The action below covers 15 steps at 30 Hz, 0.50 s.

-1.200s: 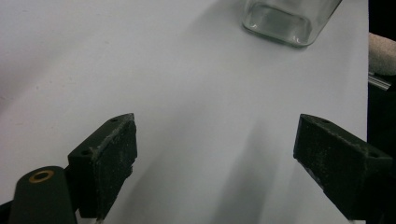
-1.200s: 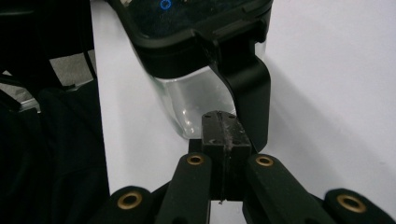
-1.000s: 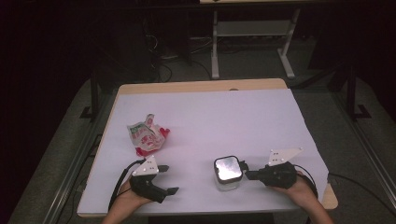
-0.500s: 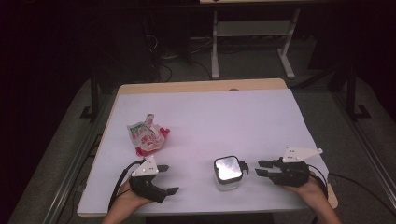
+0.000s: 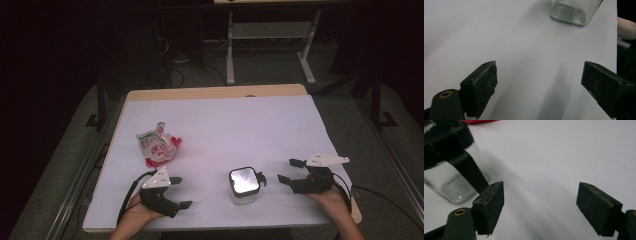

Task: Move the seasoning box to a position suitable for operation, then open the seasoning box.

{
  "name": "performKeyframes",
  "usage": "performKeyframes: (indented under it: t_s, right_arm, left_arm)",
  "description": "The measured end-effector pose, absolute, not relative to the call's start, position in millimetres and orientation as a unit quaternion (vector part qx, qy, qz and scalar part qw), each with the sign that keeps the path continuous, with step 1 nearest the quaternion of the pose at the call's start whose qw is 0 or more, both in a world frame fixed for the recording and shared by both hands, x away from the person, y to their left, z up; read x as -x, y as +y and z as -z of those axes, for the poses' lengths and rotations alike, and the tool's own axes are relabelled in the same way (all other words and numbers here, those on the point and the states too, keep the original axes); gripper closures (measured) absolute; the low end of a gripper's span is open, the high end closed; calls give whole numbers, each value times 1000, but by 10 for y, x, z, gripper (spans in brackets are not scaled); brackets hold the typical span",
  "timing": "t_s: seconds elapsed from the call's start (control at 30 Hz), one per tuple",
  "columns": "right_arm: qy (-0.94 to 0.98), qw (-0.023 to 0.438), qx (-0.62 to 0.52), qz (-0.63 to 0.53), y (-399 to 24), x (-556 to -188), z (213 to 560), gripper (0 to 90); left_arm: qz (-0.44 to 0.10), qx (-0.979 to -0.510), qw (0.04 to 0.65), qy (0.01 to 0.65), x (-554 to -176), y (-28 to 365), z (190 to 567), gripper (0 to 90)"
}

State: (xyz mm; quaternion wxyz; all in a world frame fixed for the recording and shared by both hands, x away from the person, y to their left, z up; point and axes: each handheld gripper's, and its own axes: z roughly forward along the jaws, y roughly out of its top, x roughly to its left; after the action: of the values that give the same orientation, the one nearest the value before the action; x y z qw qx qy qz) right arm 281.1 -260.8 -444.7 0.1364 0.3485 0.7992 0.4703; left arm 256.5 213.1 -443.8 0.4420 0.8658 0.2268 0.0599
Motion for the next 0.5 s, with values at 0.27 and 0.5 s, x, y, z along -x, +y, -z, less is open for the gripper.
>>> performKeyframes:
  t_s: [0.27,0.5]
  right_arm:
    - [796,142,-359,-466,-2631,-2826,4479,168]
    - [795,138,-359,-469,-2640,-2832,4465,146]
  left_arm:
    - [-61,-868,439,226,-2554,2113,4424,130]
    - [-63,-867,439,227,-2541,2075,4403,128]
